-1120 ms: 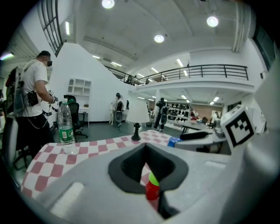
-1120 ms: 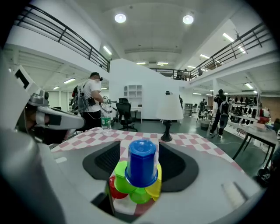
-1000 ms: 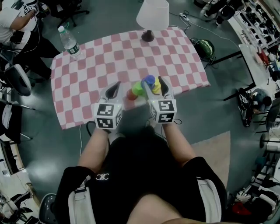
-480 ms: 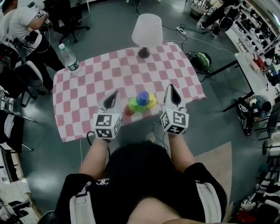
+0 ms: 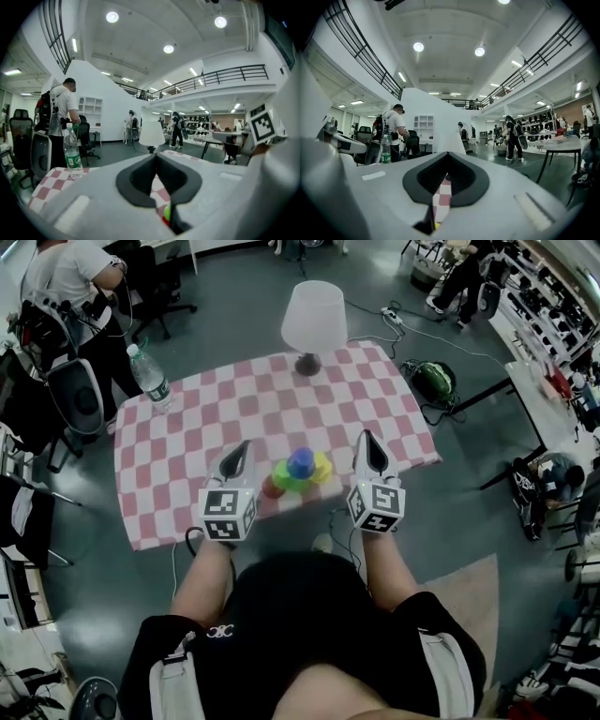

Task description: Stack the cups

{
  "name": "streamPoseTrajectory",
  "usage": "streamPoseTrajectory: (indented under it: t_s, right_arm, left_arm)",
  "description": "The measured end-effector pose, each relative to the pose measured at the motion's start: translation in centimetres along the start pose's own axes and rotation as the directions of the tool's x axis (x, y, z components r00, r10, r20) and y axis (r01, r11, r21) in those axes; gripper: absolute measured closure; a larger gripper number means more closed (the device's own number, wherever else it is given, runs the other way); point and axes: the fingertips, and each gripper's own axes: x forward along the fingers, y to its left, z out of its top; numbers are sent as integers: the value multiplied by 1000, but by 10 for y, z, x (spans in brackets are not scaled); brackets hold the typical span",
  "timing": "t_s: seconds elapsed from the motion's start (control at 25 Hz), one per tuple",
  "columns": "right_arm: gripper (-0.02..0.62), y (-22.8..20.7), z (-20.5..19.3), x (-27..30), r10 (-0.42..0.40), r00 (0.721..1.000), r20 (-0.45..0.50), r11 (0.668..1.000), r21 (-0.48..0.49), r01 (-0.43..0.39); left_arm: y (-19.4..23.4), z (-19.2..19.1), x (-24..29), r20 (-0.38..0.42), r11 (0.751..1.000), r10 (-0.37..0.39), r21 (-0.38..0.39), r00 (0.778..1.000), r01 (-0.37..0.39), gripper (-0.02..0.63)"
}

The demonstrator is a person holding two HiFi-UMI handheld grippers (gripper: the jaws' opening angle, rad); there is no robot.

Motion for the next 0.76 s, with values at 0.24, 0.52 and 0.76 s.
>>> streamPoseTrajectory:
  t_s: [0.24, 0.52, 0.76]
  right_arm:
    - [597, 8, -3, 2, 39, 999, -10, 999, 5, -39]
    - [597, 17, -3, 0, 63, 998, -4, 998, 6, -63]
    - [597, 23, -5, -2, 67, 998, -8, 998, 3, -67]
  left_arm:
    - [-2, 0, 0, -7, 1000, 3, 2, 1000, -3, 607]
    - [-2, -1, -4, -3, 1000, -1, 5, 1000, 1, 607]
    - [-4, -4, -6, -9, 1000, -14, 6, 1000, 14, 607]
